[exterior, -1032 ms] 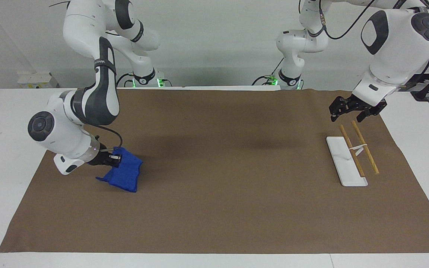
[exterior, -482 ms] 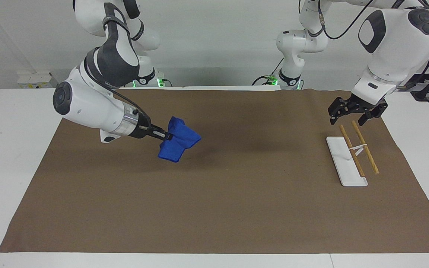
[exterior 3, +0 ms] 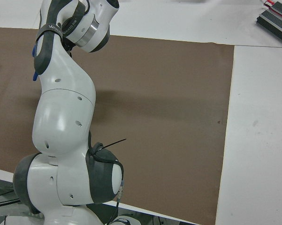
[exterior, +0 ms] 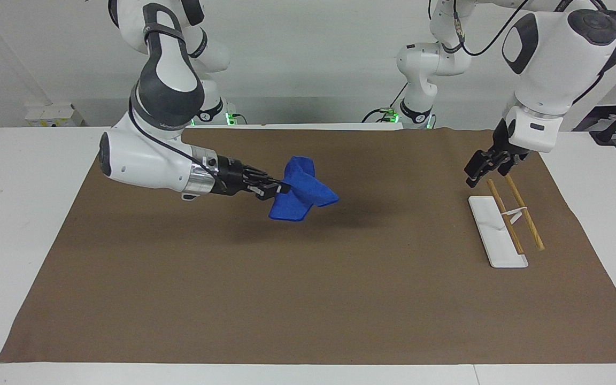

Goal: Right arm passes towel to left arm to hang
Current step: 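Hold the towel out with the right gripper while the left gripper approaches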

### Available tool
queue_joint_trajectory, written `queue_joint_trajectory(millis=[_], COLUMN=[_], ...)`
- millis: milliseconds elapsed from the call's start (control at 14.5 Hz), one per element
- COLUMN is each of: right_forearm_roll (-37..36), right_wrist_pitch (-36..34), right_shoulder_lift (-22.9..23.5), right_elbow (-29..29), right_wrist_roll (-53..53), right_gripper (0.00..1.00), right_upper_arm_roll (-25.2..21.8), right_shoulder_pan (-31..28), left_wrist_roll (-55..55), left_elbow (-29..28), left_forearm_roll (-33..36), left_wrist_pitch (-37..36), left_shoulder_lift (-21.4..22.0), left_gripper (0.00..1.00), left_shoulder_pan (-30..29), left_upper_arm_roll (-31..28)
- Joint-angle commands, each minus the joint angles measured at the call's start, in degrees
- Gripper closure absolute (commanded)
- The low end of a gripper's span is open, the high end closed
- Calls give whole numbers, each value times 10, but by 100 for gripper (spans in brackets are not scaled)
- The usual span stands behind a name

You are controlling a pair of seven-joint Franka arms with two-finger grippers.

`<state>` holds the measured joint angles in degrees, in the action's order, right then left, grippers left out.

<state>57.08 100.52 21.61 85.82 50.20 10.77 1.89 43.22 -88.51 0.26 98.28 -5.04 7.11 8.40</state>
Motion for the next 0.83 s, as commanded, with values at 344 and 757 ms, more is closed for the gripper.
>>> queue_joint_trajectory(millis=[344, 757], right_forearm_roll=[65, 90], right_wrist_pitch=[59, 120], right_shoulder_lift=[-33, -32], right_elbow=[49, 50], right_wrist_roll=[17, 44], right_gripper=[99, 98], right_upper_arm_roll=[4, 4], right_shoulder_pan=[51, 96], left_wrist_roll=[337, 391], left_elbow=[-19, -20], left_forearm_roll=[-80, -81], left_wrist_pitch=[84, 118], left_shoulder_lift=[-8, -31], left_gripper=[3, 3], left_shoulder_pan=[-11, 4], left_upper_arm_roll=[52, 100])
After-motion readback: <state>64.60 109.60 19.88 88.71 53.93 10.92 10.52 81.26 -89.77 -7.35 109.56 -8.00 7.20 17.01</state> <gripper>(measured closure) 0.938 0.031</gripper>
